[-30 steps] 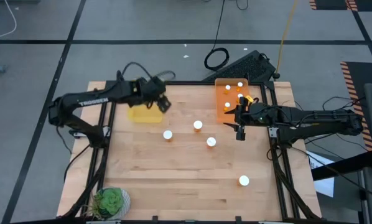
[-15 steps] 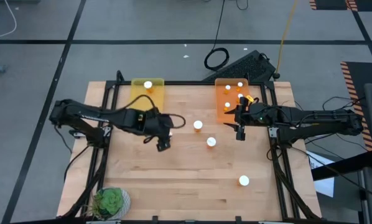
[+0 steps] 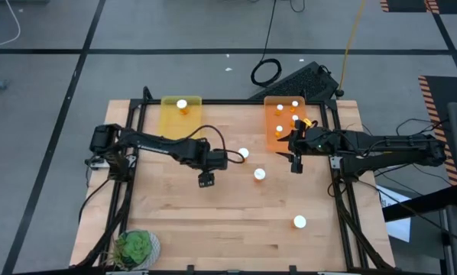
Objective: Pick and place medicine bottles into bin by pill shape (circle, oval)
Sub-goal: Put the large orange pill bottle into the yellow bin
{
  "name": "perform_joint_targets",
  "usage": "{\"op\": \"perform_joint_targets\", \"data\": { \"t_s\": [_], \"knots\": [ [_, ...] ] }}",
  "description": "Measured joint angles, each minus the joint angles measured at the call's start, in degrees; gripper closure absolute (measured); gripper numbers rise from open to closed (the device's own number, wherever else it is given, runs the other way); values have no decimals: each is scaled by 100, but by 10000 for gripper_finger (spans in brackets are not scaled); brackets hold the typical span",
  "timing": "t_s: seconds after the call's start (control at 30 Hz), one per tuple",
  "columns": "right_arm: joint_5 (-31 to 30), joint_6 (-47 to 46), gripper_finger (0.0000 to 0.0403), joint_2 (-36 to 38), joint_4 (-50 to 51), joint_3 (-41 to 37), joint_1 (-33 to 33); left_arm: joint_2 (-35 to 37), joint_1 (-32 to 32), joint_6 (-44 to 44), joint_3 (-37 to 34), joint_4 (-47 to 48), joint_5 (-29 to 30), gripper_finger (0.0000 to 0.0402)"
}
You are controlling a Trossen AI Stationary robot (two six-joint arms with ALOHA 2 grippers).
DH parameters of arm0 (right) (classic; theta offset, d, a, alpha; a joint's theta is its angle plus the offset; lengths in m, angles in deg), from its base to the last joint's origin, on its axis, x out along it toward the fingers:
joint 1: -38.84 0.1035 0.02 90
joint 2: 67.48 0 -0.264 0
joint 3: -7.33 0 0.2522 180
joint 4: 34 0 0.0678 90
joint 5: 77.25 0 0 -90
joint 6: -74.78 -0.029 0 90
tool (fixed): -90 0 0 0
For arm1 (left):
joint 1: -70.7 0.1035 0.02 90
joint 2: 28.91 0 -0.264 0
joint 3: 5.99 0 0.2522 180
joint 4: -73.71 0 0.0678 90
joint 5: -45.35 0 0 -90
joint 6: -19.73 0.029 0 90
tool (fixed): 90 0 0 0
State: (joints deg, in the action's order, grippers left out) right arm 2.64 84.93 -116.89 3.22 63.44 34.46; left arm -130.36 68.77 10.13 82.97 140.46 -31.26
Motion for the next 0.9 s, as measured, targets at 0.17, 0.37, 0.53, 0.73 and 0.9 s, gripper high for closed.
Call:
{"op": "perform_joint_targets", "data": {
  "t_s": [0.17, 0.37, 0.53, 0.73, 0.9],
  "knots": [
    [-4, -4, 195, 2, 31, 0, 0, -142, 235, 45, 1, 87, -143, 23],
    [-6, -48, 195, 2, 127, 0, 0, -217, 395, 99, -4, 54, -405, 33],
    [-6, -48, 195, 2, 179, 0, 0, -302, 410, 142, -40, 3, -466, 73],
    [-6, -48, 195, 2, 228, 0, 0, -297, 410, 113, -179, -27, -465, 116],
    [-8, -48, 195, 2, 215, 0, 0, -284, 365, 94, -166, -58, -463, 157]
  ]
}}
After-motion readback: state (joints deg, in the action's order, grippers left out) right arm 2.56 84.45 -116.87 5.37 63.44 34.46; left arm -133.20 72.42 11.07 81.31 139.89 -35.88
